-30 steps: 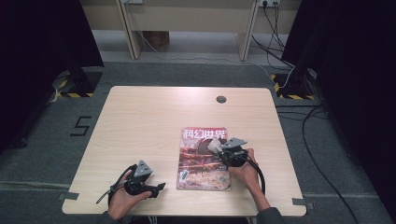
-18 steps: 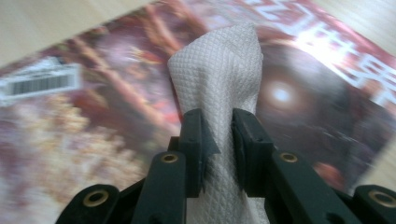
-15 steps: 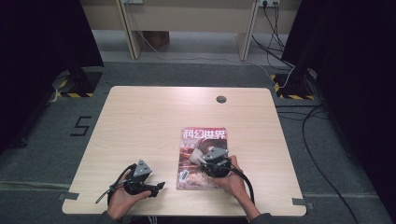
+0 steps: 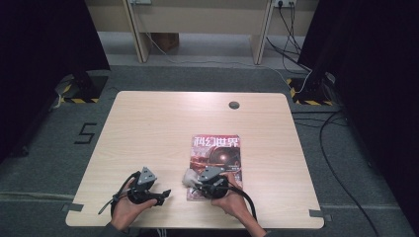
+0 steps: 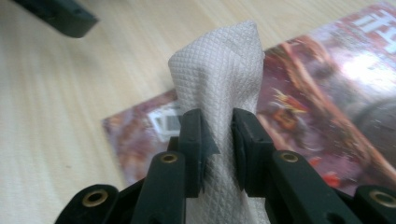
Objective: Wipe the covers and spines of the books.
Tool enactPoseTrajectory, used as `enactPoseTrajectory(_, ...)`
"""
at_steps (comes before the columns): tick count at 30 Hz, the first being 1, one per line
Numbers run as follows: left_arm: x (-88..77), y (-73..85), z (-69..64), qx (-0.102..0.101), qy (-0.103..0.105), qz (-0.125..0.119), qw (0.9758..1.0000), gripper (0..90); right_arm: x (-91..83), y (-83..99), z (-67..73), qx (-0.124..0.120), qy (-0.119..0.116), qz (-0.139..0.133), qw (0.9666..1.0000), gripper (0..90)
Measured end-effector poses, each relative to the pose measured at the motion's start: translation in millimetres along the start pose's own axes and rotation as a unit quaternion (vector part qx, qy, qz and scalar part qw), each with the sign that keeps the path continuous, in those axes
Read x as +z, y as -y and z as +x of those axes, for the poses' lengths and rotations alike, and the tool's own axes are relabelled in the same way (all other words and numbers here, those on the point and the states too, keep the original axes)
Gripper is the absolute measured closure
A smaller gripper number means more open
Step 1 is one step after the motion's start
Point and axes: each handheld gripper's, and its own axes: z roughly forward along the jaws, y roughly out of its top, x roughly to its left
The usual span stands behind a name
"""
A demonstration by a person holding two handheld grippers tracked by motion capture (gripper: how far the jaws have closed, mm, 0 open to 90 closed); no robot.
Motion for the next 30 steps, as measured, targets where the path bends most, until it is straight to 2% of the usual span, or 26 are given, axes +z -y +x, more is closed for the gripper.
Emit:
enactPoseTrajectory(3, -2.0, 0.5, 4.5, -0.007, -0.006, -0.003, 1.0, 23.9, 1.2, -2.7, 11.7, -0.012, -0.018, -0.001, 0.9998, 74.7)
enactPoseTrajectory(8, -5.6, 1.3, 12.9, -0.015, -0.016, -0.006, 0.9997, 23.8, 2.8, -5.3, 24.7, -0.026, -0.035, -0.003, 0.999, 74.7)
enactPoseTrajectory(13, -7.5, 2.3, 18.9, -0.022, -0.025, -0.007, 0.9994, 23.8, 3.6, -7.1, 32.1, -0.037, -0.042, -0.004, 0.9984, 74.7)
enactPoseTrajectory(17, -7.1, 2.7, 20.4, -0.023, -0.029, -0.006, 0.9993, 23.9, 6.1, -9.2, 36.3, -0.034, -0.046, -0.006, 0.9983, 74.8)
enactPoseTrajectory(20, -7.4, 2.4, 20.0, -0.022, -0.03, -0.004, 0.9993, 23.8, 6.4, -10.4, 37.5, -0.035, -0.045, -0.004, 0.9984, 75.1)
enactPoseTrajectory(24, -7.6, 2.4, 20.0, -0.023, -0.031, -0.005, 0.9992, 23.8, 5.3, -9.4, 29.0, -0.028, -0.041, -0.003, 0.9987, 75.5)
enactPoseTrajectory(25, -7.3, 2.5, 20.1, -0.023, -0.032, -0.007, 0.9992, 23.9, 5.0, -8.8, 25.3, -0.024, -0.034, -0.003, 0.9991, 75.5)
enactPoseTrajectory(27, -7.4, 2.4, 20.0, -0.023, -0.032, -0.006, 0.9992, 23.9, 5.5, -7.4, 19.7, -0.004, -0.037, -0.007, 0.9993, 75.5)
enactPoseTrajectory(30, -7.2, 2.4, 20.2, -0.025, -0.033, -0.005, 0.9991, 23.9, 7.6, -10.6, 26.3, -0.016, -0.033, -0.005, 0.9993, 75.3)
